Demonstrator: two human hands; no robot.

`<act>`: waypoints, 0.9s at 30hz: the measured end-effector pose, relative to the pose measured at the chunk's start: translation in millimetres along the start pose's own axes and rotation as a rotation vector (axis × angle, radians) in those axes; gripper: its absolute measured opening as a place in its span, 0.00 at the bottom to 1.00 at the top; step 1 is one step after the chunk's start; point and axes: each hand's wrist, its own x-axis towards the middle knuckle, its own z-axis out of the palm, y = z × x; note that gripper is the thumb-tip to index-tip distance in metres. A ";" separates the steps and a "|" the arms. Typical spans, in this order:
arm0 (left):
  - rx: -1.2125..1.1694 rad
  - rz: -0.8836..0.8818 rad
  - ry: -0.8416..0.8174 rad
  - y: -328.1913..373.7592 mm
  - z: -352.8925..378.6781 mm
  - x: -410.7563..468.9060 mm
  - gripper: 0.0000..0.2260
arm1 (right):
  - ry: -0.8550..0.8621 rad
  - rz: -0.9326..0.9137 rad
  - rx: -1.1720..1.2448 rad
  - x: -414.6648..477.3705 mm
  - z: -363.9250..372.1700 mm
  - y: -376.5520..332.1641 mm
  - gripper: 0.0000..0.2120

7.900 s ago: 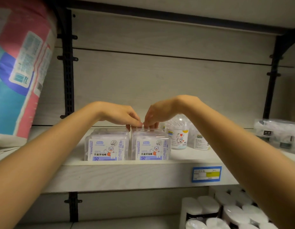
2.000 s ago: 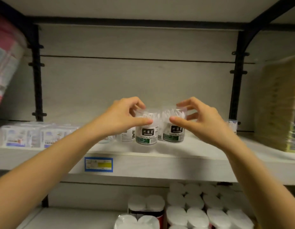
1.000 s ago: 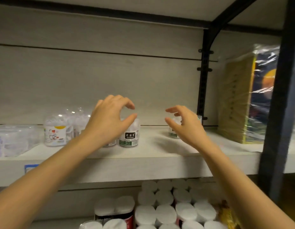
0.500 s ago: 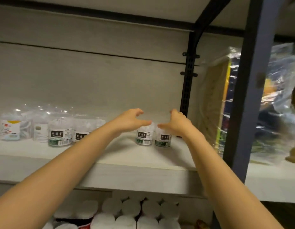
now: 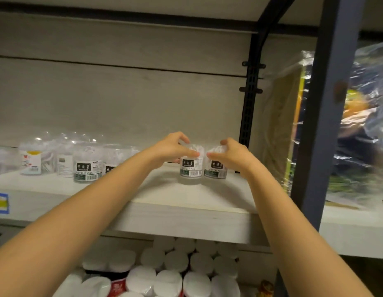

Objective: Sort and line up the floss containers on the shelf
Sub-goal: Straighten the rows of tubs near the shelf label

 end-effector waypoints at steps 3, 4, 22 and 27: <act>-0.037 0.045 0.009 13.0 -20.0 -24.3 0.25 | 0.076 -0.103 0.069 -24.8 -14.2 -7.3 0.32; -0.035 0.062 0.001 18.0 -25.9 -34.8 0.25 | 0.092 -0.135 0.099 -34.3 -18.2 -8.5 0.31; 0.044 0.141 0.116 7.8 -124.7 -137.6 0.24 | 0.151 -0.370 0.391 -98.1 2.3 -61.9 0.24; 0.098 0.102 0.164 -25.1 -177.7 -152.6 0.29 | 0.146 -0.388 0.335 -93.1 48.6 -108.3 0.24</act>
